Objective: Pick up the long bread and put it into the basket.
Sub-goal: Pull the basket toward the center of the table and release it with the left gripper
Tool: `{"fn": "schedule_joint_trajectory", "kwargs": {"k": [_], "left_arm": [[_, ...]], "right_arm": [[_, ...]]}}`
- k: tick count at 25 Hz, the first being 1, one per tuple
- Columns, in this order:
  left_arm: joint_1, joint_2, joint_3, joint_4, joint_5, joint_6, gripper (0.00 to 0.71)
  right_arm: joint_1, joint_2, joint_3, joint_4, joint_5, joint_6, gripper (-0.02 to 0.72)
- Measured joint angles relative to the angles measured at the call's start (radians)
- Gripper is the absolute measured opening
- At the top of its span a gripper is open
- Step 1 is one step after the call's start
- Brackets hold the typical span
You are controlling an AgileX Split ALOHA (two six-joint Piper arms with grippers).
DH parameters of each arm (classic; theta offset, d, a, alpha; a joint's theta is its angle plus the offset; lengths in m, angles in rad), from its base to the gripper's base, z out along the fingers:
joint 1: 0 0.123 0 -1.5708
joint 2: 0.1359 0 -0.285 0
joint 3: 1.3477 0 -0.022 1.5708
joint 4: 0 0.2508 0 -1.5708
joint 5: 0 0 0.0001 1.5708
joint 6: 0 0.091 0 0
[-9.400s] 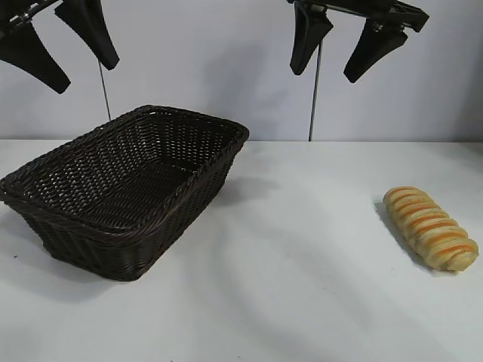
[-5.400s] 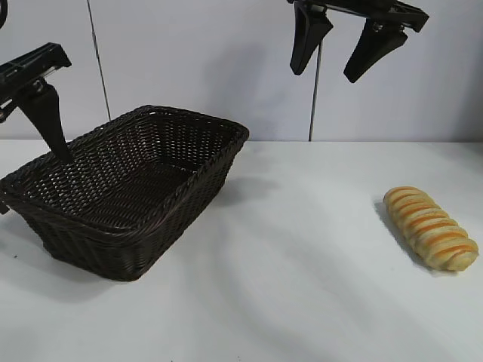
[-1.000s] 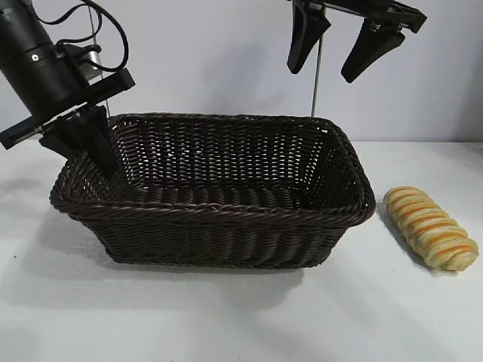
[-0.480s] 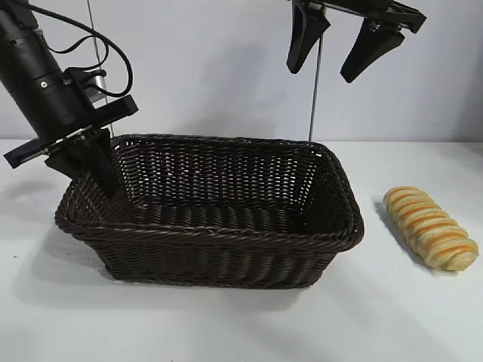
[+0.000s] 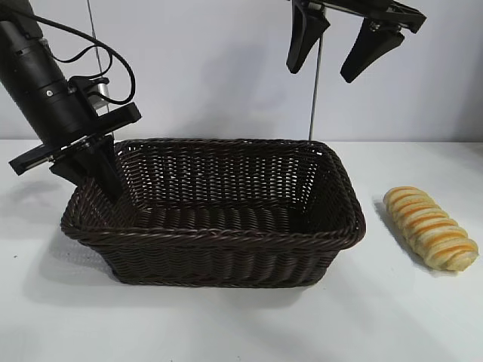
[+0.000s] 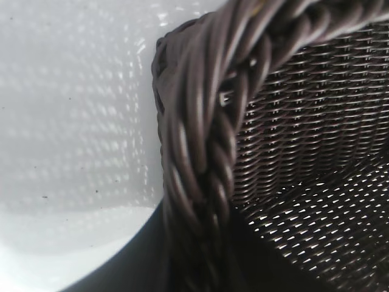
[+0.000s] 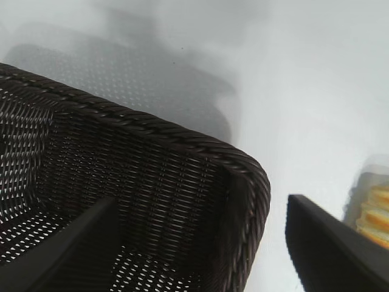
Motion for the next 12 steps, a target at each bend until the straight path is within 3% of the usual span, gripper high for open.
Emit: {"fn": "schedule_joint_trajectory", "kwargs": {"k": [4,12], "left_arm": [[0.0,-0.001,0.0,0.005,0.002,0.0,0.554],[0.0,-0.079,0.0,0.037,0.043,0.0,0.565]], "right_arm": [[0.0,0.0,0.0,0.0,0.0,0.0,0.548],[0.0,0.0,0.0,0.0,0.0,0.001,0.548]]}}
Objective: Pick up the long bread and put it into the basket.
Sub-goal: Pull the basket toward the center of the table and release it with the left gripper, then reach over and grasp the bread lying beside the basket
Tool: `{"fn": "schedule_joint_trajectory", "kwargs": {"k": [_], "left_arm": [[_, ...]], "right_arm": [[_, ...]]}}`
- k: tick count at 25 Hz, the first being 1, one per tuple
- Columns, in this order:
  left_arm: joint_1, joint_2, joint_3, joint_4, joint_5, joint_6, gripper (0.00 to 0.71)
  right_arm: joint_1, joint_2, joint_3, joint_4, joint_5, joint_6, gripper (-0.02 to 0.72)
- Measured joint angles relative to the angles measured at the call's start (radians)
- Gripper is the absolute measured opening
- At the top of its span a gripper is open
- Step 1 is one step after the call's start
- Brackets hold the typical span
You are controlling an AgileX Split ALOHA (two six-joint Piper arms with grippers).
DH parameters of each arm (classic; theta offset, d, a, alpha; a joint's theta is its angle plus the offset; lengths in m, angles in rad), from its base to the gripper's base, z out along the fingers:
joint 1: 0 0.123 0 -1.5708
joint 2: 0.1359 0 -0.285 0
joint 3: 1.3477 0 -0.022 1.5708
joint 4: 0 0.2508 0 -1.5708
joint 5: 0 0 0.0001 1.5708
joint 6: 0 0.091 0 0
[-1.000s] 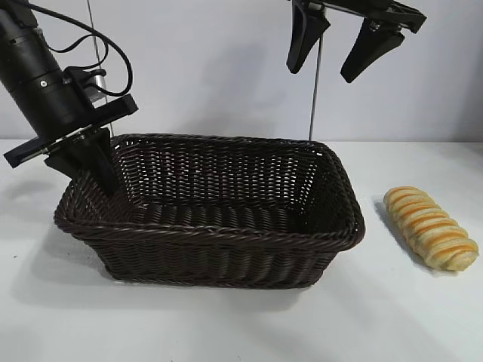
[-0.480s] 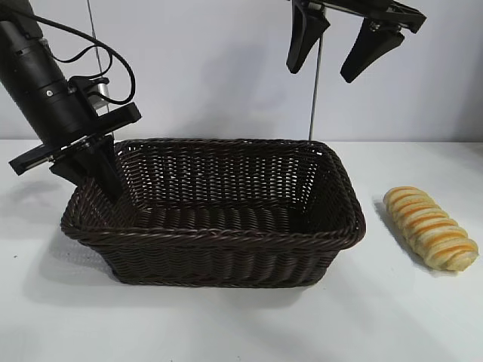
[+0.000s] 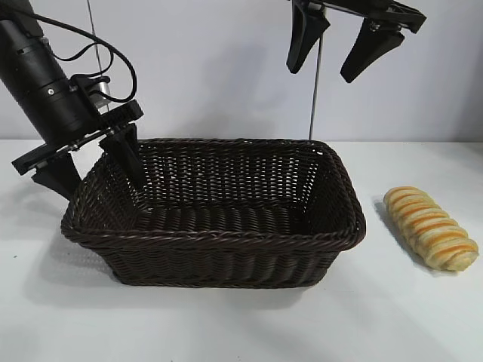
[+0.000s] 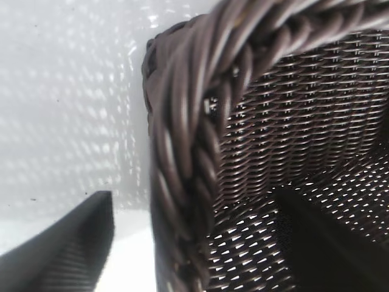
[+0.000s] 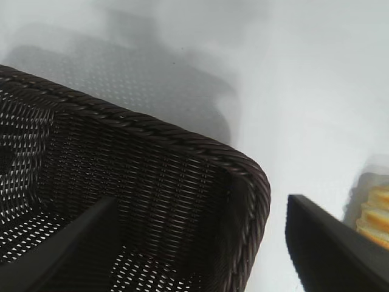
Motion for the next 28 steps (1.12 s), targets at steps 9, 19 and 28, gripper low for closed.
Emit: {"fn": "schedule_joint_trajectory", "kwargs": {"k": [9,19,28], "left_arm": [[0.004,-0.152,0.0,0.018,0.01,0.0,0.565],[0.004,-0.294,0.0,0.02,0.022,-0.066,0.568],[0.004,-0.3,0.0,-0.035,-0.039,-0.153,0.568]], "right_arm": [[0.0,0.0,0.0,0.0,0.0,0.002,0.548],[0.0,0.0,0.0,0.0,0.0,0.002,0.548],[0.0,0.0,0.0,0.0,0.0,0.002,0.548]]}}
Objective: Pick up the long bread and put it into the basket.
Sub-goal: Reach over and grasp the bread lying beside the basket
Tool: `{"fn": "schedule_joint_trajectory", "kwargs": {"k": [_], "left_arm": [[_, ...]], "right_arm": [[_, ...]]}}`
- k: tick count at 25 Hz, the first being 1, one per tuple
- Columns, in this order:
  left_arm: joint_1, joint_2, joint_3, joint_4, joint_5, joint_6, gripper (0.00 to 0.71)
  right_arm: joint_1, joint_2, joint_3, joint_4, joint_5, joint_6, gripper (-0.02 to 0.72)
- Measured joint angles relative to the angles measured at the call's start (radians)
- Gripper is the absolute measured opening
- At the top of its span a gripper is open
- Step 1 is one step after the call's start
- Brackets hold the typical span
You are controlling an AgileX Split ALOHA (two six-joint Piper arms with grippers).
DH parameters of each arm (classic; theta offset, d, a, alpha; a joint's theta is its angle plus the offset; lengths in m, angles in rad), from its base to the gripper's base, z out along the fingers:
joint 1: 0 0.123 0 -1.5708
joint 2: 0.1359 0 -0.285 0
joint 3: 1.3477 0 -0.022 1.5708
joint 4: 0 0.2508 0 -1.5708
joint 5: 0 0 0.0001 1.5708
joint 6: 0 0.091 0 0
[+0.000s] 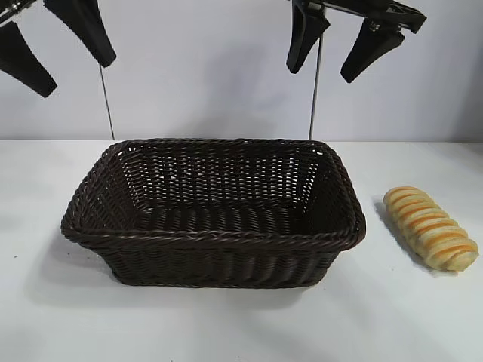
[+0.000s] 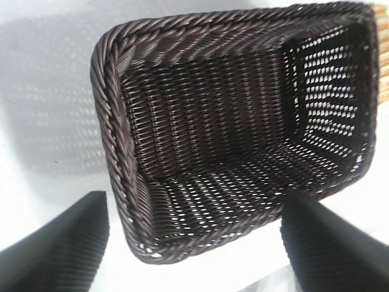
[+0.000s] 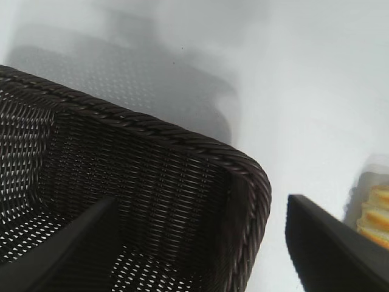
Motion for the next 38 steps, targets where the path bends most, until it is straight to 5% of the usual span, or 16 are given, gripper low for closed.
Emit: {"fn": "schedule_joint_trajectory", "kwargs": {"k": [7,15,28,38], "left_arm": [[-0.004,0.0,0.0,-0.007,-0.034,-0.02,0.568],[-0.061,0.052,0.011,-0.015,-0.056,-0.05,0.568],[-0.063,0.071,0.016,-0.01,-0.065,-0.055,0.568],[-0.063,0.071,0.016,-0.01,-0.066,-0.055,0.568]], "right_arm": [[0.0,0.0,0.0,0.0,0.0,0.0,0.548],[0.0,0.0,0.0,0.0,0.0,0.0,0.548],[0.0,0.0,0.0,-0.005,0.018,0.0,0.548],[-0.024,0.0,0.0,-0.175,0.082,0.027,0.548]]}}
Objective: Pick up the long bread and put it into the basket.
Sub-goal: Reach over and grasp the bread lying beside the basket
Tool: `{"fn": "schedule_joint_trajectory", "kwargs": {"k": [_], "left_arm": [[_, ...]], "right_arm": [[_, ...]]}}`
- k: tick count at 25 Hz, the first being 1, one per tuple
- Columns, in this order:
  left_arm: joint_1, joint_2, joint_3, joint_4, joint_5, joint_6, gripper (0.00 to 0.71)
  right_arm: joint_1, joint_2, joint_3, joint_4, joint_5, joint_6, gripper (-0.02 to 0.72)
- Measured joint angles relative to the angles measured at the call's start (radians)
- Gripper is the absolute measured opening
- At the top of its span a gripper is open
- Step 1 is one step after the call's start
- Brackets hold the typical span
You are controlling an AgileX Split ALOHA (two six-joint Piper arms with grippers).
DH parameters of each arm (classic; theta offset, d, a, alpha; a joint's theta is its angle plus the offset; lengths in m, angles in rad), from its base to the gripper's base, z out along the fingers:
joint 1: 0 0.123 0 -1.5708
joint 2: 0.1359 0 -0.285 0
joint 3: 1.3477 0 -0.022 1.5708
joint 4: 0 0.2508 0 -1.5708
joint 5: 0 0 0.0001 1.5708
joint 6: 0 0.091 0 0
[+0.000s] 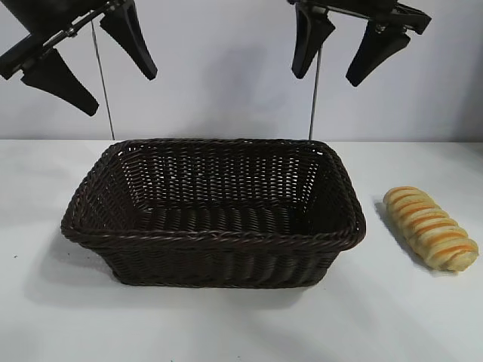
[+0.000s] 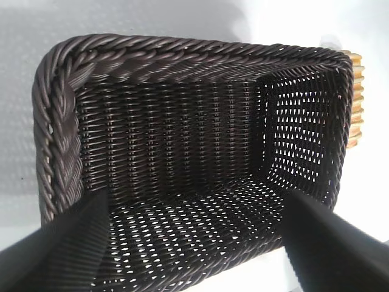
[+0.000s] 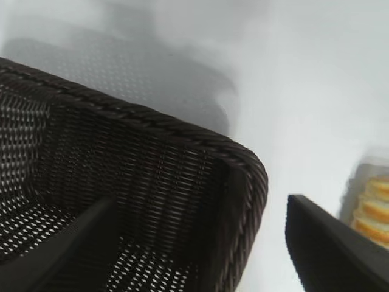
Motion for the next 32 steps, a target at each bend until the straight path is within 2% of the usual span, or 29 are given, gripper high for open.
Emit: {"fn": "schedule_joint_trajectory", "kwargs": {"k": [4,11,16,22,28,32], "left_arm": [[0.0,0.0,0.0,0.0,0.0,0.0,0.568],[0.0,0.0,0.0,0.0,-0.001,0.0,0.568],[0.0,0.0,0.0,0.0,-0.001,0.0,0.568],[0.0,0.0,0.0,0.0,-0.002,0.0,0.568],[0.0,0.0,0.0,0.0,-0.006,0.0,0.568],[0.0,0.0,0.0,0.0,-0.007,0.0,0.568]], "right_arm": [[-0.044,0.0,0.0,-0.029,0.0,0.037,0.548],[-0.112,0.0,0.0,-0.036,0.0,0.042,0.548],[-0.115,0.0,0.01,-0.037,-0.001,0.042,0.548],[-0.115,0.0,0.138,-0.05,-0.001,0.042,0.548],[-0.115,0.0,0.264,-0.113,-0.005,0.042,0.548],[-0.115,0.0,0.311,-0.12,-0.027,0.042,0.548]]}}
